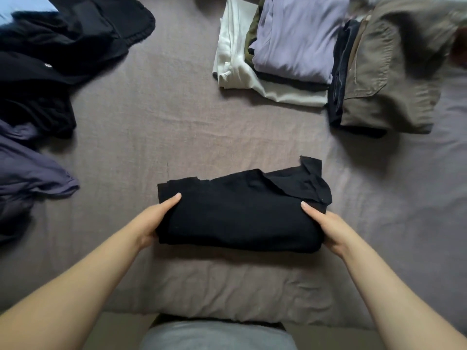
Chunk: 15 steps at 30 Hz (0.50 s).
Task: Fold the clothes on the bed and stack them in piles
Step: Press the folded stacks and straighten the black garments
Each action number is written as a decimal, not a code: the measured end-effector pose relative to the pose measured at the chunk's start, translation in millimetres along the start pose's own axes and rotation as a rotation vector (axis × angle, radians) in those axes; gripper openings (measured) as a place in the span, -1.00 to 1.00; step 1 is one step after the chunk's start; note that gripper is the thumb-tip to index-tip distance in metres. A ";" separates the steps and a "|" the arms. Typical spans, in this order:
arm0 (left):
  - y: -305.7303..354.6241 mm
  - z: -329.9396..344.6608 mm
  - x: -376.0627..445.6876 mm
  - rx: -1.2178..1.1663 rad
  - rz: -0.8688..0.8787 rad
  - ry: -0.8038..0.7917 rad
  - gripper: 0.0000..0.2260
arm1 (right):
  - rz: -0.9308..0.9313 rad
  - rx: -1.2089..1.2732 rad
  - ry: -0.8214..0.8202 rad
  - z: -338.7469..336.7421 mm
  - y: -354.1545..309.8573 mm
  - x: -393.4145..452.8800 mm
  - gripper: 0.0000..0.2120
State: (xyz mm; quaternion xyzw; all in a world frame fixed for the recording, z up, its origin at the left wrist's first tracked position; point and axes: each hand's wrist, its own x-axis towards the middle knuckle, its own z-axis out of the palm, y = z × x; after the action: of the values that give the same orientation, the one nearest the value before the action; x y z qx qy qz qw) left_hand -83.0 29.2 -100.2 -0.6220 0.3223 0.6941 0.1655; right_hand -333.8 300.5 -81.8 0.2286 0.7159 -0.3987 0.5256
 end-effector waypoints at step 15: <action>109.1 28.5 -84.1 -0.218 0.438 -0.108 -0.82 | -0.333 0.250 -0.081 0.5 -96.5 -55.0 -0.50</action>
State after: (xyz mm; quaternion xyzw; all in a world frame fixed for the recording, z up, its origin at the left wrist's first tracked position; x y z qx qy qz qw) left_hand -158.9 -18.2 8.3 -0.5136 0.3631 0.7764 -0.0399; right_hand -386.7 249.4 1.4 0.1544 0.6670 -0.5745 0.4486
